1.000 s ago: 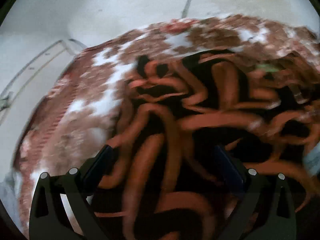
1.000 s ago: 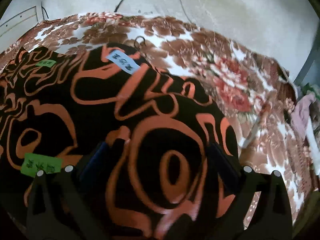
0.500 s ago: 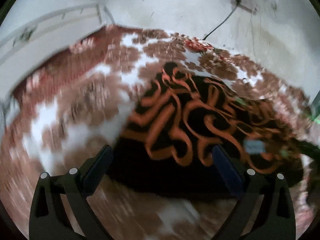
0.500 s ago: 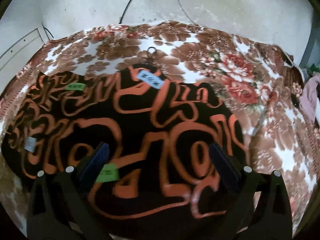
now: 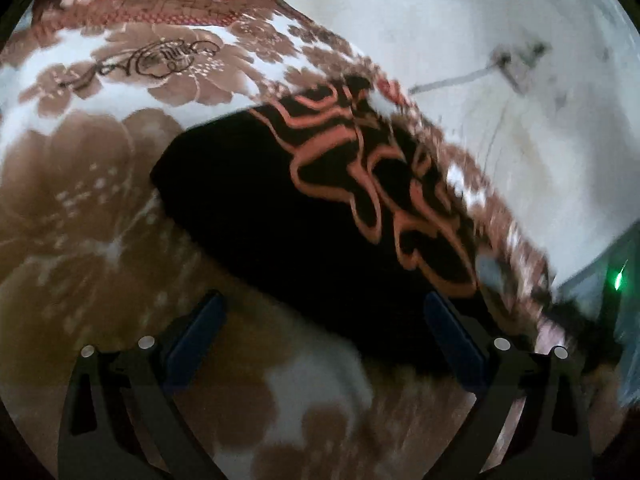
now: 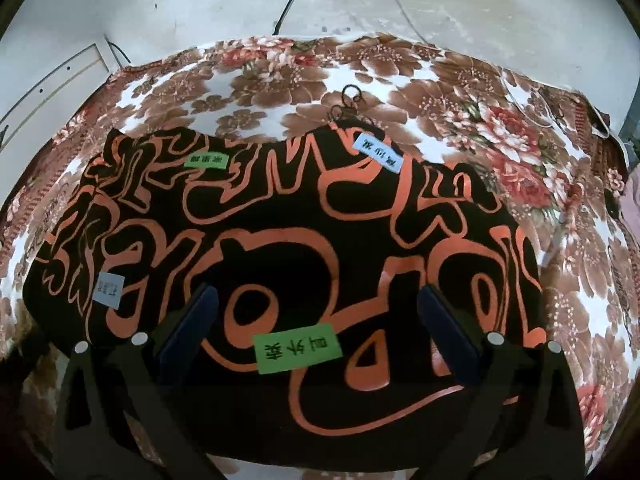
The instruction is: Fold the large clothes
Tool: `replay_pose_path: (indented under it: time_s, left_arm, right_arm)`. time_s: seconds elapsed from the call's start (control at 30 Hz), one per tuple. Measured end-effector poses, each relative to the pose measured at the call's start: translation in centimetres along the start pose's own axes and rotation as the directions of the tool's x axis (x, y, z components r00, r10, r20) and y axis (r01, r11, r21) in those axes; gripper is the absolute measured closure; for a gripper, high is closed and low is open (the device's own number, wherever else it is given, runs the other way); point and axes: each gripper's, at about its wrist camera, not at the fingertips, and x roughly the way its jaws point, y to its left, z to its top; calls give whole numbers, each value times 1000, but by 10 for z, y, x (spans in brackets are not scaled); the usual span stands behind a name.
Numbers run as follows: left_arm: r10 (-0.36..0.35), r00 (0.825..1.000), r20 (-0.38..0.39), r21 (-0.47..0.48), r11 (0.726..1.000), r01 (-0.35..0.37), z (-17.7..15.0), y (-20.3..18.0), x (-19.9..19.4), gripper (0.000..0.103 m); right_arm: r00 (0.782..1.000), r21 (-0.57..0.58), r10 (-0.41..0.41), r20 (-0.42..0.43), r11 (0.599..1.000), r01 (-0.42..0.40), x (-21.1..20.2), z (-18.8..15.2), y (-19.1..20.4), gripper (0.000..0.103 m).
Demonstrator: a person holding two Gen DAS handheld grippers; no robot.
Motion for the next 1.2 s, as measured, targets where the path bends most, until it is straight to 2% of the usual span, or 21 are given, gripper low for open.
replay_pose_path:
  time_s: [0.13, 0.2, 0.3, 0.37, 0.43, 0.47, 0.53, 0.57, 0.63, 0.7, 0.8, 0.93, 1.0, 1.13, 1.2]
  left_arm:
    - [-19, 998, 59, -90, 996, 24, 26, 9, 26, 5]
    - [-14, 997, 74, -101, 995, 21, 36, 7, 33, 5]
    - [-56, 994, 99, -61, 996, 63, 57, -13, 35, 5]
    - [-116, 986, 120, -3, 993, 117, 67, -33, 25, 5]
    - [-141, 983, 121, 50, 989, 136, 67, -43, 21, 5]
    - [-123, 986, 116, 58, 991, 117, 64, -41, 23, 5]
    - [-34, 996, 80, 43, 999, 31, 54, -24, 34, 5]
    - [36, 998, 43, 14, 999, -37, 45, -7, 43, 5]
    - [13, 998, 64, -3, 1000, -13, 38, 4, 40, 9]
    - [33, 997, 68, -2, 999, -33, 39, -1, 40, 5]
    - [46, 995, 93, -5, 999, -46, 45, -15, 49, 6]
    - [-37, 991, 129, 23, 999, 35, 54, -29, 55, 6]
    - [-38, 993, 110, 31, 999, 35, 47, -21, 58, 6]
    - [-17, 998, 59, -77, 997, 22, 48, 6, 60, 40]
    - [-13, 999, 32, -91, 996, 16, 53, 7, 60, 43]
  right_arm:
    - [1000, 31, -4, -27, 1000, 4, 6, -6, 8, 5]
    - [1000, 47, -6, -29, 999, 7, 6, -6, 11, 5]
    - [1000, 54, -25, -12, 998, 26, 6, 0, 20, 5]
    - [1000, 47, -31, 2, 998, 31, 7, 5, 24, 5]
    - [999, 24, -44, 6, 999, 44, 11, 11, 29, 5]
    - [999, 10, -52, -1, 999, 53, 15, 13, 30, 5]
    - [996, -10, -90, -25, 996, 90, 22, 14, 31, 5]
    - [994, -9, -104, -36, 995, 104, 25, 14, 30, 5]
    - [991, 18, -123, -54, 992, 124, 26, 11, 23, 5]
    - [989, 34, -130, -69, 991, 133, 26, 6, 18, 5]
    - [985, 25, -147, -88, 988, 150, 30, -4, 16, 5]
    - [985, 44, -145, -99, 988, 150, 32, -8, 17, 5]
    - [985, 36, -144, -96, 988, 148, 33, -5, 19, 5]
    - [980, -4, -174, -94, 985, 175, 37, 0, 22, 5]
    - [975, -17, -199, -98, 980, 198, 37, 0, 21, 5]
